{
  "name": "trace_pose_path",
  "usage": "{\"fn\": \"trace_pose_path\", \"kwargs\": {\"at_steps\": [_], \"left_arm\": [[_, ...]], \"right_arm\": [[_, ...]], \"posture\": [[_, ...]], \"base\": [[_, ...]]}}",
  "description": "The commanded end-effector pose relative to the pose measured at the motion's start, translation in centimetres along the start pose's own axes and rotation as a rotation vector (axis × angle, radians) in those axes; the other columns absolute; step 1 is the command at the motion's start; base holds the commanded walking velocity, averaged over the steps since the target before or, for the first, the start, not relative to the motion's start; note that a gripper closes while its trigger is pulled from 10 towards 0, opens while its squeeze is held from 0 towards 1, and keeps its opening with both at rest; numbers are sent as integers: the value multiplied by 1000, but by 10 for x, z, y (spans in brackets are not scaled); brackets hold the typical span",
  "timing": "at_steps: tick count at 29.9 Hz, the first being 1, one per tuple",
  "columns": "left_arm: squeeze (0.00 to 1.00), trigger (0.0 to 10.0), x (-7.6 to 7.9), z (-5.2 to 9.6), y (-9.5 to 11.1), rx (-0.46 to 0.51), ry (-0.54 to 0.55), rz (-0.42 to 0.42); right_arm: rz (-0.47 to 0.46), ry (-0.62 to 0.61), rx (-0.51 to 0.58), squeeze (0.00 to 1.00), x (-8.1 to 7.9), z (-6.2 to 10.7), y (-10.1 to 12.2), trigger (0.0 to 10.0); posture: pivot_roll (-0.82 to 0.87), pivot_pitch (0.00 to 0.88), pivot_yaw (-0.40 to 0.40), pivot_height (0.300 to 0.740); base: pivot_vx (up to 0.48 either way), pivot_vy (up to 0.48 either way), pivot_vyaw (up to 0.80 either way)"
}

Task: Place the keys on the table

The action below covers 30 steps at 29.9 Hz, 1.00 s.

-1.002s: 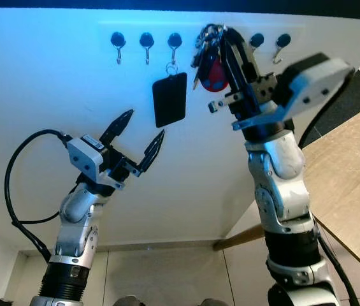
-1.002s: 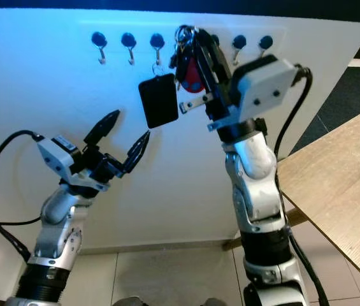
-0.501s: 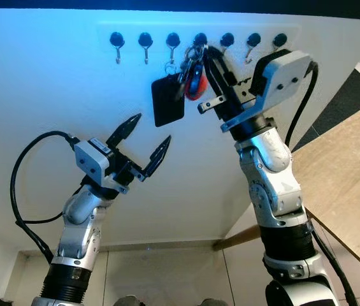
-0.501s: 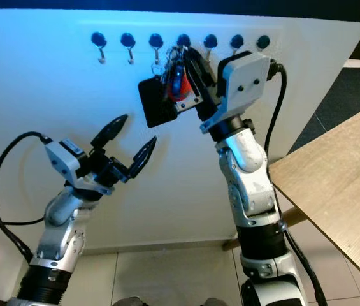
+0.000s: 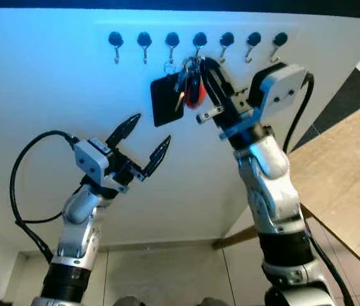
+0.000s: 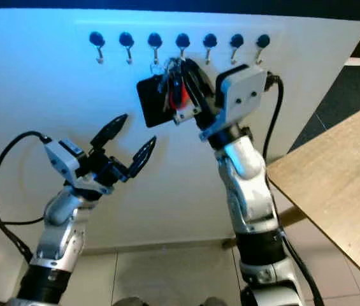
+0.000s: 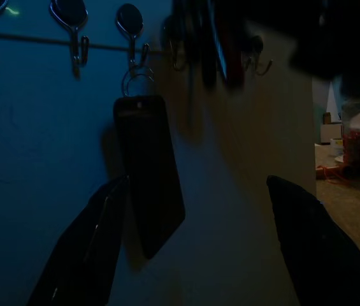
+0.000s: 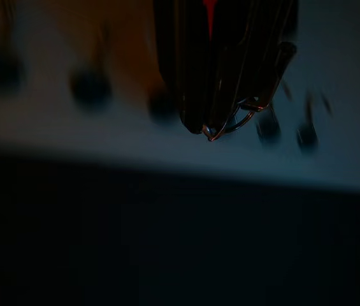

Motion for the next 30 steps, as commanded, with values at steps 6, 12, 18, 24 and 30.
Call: {"fn": "trace_pose_path", "kwargs": {"at_steps": [6, 12, 18, 24, 30], "left_arm": [[0, 10000, 4, 7, -6, -29, -2, 12], [0, 10000, -1, 33, -32, -135, 66, 44], [0, 10000, 9, 93, -93, -423, 126, 138], [0, 10000, 15, 175, -163, -883, 344, 208], [0, 10000, 26, 215, -190, -1164, 490, 231]], "right_arm": [[-60, 94, -73, 0, -24, 23, -21, 0], [-112, -36, -231, 0, -13, 77, -61, 0], [-156, -335, -593, 0, 21, 188, -141, 0], [-284, -620, -998, 0, 33, 297, -207, 10000], [-245, -726, -1268, 0, 30, 366, -218, 10000]], "posture": [[47, 60, -40, 740], [47, 55, -40, 740], [39, 41, -30, 740], [34, 34, -29, 740], [49, 39, -42, 740]], "base": [[0, 0, 0], [0, 0, 0], [0, 0, 0], [0, 0, 0], [0, 0, 0]]}}
Point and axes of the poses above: a point about 5 cm out from each wrist's last joint towards the gripper, its own z axis pointing back from the gripper into the wrist, its own y axis along the axis of the wrist's last joint, x = y × z, the point moved 5 cm from there along -z, pointing out of the wrist towards the gripper, and after that the axes turned 5 degrees about -z, right-handed, at the moved point
